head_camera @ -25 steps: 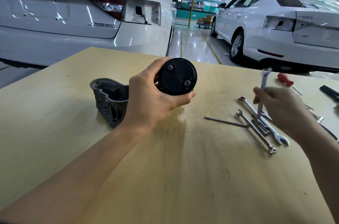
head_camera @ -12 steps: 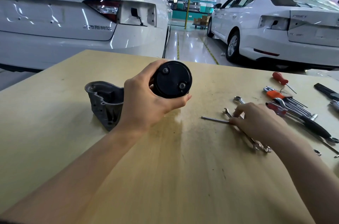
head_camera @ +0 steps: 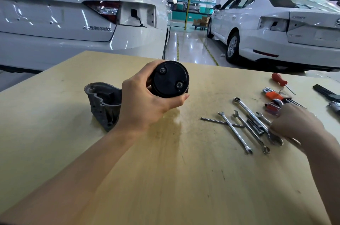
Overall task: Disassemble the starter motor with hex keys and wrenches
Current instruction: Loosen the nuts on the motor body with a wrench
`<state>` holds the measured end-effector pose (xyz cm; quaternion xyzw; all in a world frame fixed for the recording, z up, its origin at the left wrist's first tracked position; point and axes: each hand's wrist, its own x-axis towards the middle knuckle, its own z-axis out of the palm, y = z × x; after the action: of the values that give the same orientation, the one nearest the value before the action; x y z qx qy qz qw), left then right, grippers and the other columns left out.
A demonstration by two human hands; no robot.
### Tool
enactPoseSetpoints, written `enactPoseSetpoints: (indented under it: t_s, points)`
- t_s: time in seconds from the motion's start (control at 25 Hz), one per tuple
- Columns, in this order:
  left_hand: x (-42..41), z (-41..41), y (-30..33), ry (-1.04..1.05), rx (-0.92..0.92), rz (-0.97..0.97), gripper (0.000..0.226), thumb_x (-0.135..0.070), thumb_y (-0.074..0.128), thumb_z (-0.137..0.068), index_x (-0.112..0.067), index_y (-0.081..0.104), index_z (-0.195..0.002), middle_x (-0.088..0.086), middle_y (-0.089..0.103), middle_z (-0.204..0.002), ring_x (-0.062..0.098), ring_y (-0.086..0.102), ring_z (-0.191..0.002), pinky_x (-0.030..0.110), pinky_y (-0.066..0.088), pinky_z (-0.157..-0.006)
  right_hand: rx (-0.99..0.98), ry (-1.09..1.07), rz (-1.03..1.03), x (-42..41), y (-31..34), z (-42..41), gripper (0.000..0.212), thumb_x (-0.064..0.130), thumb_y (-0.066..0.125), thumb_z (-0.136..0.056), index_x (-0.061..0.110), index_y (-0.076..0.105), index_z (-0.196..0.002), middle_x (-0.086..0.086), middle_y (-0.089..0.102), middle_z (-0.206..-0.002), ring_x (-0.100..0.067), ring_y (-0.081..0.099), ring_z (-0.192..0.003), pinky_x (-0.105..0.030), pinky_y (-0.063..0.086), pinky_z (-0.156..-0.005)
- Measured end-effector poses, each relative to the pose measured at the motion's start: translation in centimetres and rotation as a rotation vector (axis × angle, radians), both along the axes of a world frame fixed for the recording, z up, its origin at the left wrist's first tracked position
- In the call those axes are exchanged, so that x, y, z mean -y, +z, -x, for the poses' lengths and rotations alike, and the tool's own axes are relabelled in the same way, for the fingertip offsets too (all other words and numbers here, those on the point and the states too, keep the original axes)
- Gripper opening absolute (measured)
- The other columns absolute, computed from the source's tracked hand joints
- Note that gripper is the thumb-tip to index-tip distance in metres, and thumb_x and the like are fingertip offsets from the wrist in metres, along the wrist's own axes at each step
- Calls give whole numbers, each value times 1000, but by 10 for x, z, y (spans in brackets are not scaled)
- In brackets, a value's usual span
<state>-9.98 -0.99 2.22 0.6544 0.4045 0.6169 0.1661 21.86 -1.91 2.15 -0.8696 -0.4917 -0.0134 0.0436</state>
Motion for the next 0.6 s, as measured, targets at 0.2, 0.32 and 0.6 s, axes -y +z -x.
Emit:
enactPoseSetpoints:
  t_s: [0.2,0.32,0.6]
  points:
    - [0,-1,-1,-10,-8,3,63,-40,90,-51,-27,65,-108,-15,70,-94,8,68,-89,29,57,-83,-105,154,-302,-4,9,15,18,6,52,-91,3,48,-74,-19,57,-79,-31,49,-70,-33,38,-65]
    - [0,-1,-1,-7,1,8,61,-37,91,-51,-27,65,-106,-16,70,-92,7,68,-87,30,57,-82,-787,511,-652,16,30,70,10,11,56,-95,15,54,-86,-6,63,-64,-21,52,-47,-26,41,-46]
    - [2,1,1,-20,-8,17,61,-29,88,-54,-23,66,-110,-11,71,-94,9,69,-88,33,58,-79,-1153,959,-377,48,18,139,5,16,57,-91,18,57,-87,-10,58,-55,-22,45,-29,-18,32,-36]
